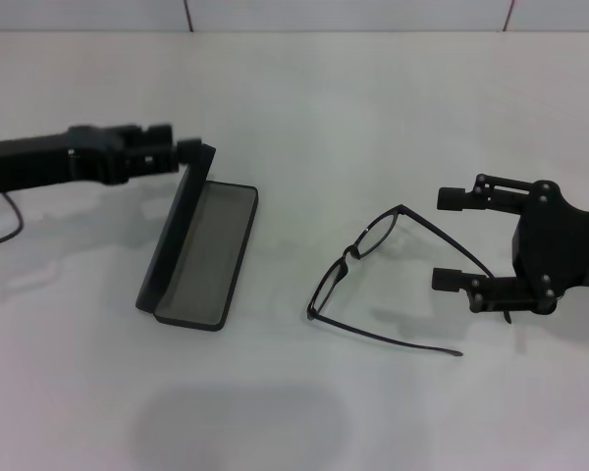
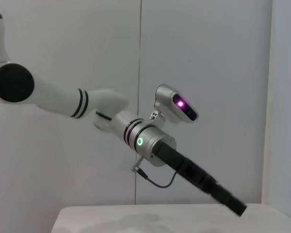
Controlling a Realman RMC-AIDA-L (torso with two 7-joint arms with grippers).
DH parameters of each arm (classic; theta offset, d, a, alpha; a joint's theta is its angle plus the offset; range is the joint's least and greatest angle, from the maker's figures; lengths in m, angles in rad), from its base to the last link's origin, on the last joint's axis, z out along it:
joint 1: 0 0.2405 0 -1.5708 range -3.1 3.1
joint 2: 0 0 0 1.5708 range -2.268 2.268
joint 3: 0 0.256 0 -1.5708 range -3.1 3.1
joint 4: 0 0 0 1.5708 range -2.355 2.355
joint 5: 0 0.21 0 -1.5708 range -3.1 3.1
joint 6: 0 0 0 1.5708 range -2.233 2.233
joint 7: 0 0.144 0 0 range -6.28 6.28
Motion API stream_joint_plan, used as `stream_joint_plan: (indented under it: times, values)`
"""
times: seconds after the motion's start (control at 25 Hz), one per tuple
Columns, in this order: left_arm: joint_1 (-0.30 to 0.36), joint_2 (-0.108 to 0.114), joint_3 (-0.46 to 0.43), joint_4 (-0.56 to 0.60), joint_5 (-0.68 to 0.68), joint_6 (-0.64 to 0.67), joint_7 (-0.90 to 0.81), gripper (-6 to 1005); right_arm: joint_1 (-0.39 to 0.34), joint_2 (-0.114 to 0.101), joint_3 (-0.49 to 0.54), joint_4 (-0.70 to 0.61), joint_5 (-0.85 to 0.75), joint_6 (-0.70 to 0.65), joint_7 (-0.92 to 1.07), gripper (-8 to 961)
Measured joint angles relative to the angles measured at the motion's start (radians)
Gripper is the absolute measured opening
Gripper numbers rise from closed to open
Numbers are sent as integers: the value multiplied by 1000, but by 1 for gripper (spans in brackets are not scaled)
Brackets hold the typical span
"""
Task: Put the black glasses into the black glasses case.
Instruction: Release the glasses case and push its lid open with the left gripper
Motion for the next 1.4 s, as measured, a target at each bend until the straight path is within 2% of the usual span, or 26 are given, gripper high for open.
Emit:
stream_joint_plan:
  times: [0.16, 0.24, 0.36, 0.72, 0.92, 1.24, 1.4]
  values:
    - [29, -67, 5, 220, 201, -1, -146, 763, 0, 2, 0, -2, -10, 1, 0, 783]
    - [43, -80, 32, 275, 247, -3, -184, 747, 0, 3, 0, -2, -11, 0, 0, 783]
    - [59, -79, 112, 295, 265, -34, -235, 737, -6, 4, -1, -2, -11, -7, 0, 783]
    - [54, -79, 243, 308, 361, -159, -313, 729, -23, 3, -1, -2, -12, -14, 0, 784]
    - [60, -79, 351, 356, 440, -244, -395, 724, -27, 2, -1, -1, -12, -15, 0, 783]
    - [45, -75, 362, 372, 442, -251, -440, 717, -30, 2, 0, -1, -12, -16, 0, 783]
    - [44, -69, 362, 373, 435, -251, -417, 581, -30, 1, 0, -1, -12, -19, 0, 783]
